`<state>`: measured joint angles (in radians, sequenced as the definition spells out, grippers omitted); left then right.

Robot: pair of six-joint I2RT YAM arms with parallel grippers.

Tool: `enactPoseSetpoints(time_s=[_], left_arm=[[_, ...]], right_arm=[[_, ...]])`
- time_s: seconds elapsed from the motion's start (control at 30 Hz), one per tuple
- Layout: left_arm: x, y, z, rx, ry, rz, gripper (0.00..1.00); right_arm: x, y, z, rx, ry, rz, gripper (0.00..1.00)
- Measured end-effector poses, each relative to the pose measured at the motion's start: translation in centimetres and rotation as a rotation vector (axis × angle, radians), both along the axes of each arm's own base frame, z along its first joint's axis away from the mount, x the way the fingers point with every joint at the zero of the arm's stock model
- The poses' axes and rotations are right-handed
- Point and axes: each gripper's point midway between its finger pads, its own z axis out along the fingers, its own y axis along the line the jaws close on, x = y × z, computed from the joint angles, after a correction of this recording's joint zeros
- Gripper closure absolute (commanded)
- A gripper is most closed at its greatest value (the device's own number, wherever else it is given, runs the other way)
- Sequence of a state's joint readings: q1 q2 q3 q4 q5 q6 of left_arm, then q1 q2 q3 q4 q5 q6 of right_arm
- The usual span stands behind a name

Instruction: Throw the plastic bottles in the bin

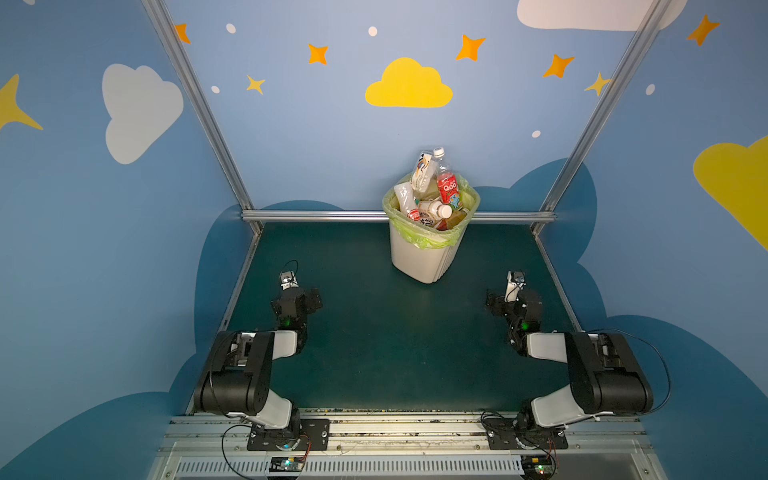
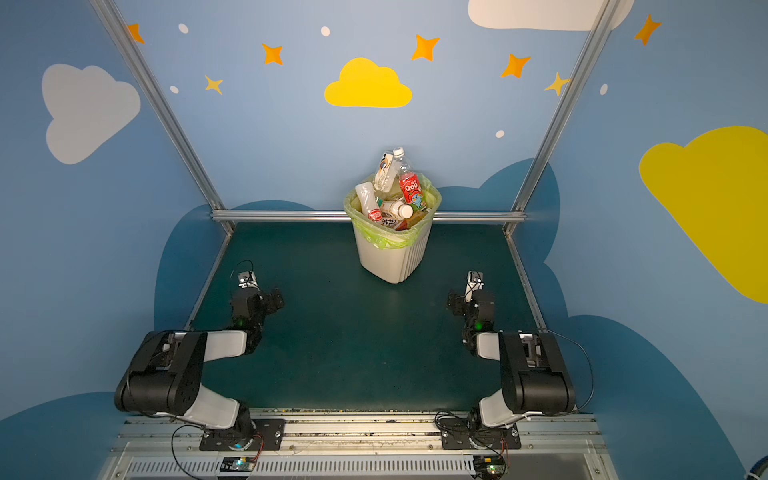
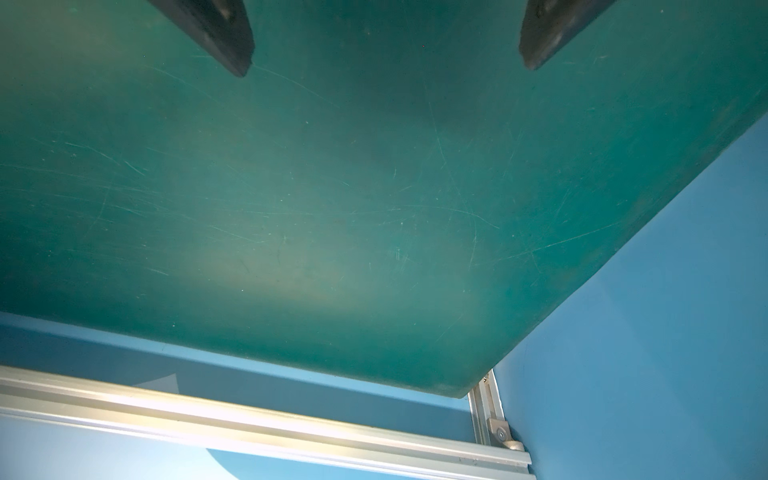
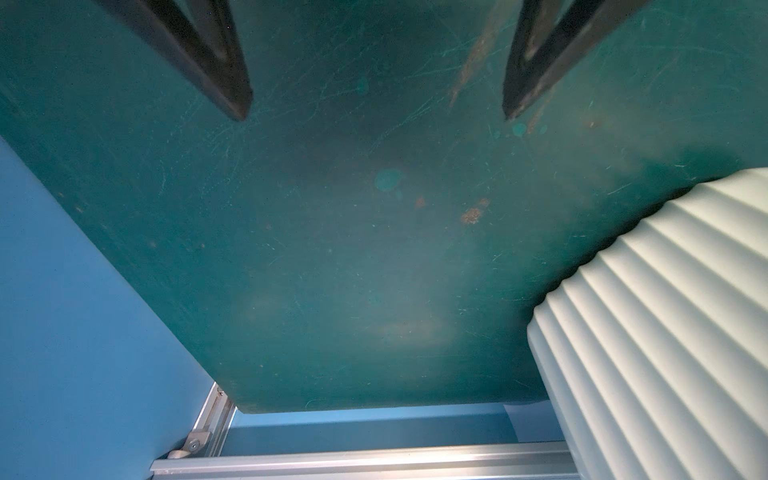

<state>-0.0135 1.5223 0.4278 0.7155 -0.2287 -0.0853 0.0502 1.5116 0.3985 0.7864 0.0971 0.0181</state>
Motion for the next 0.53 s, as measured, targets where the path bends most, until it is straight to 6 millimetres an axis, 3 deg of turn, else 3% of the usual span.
enactPoseSetpoints(time_s=[0.53], left_arm=[[-0.01, 0.0, -0.02, 0.0, 0.001, 0.0, 0.0]], right_arm=[[-0.06, 0.0, -0.13, 0.0, 0.006, 0.0, 0.05]])
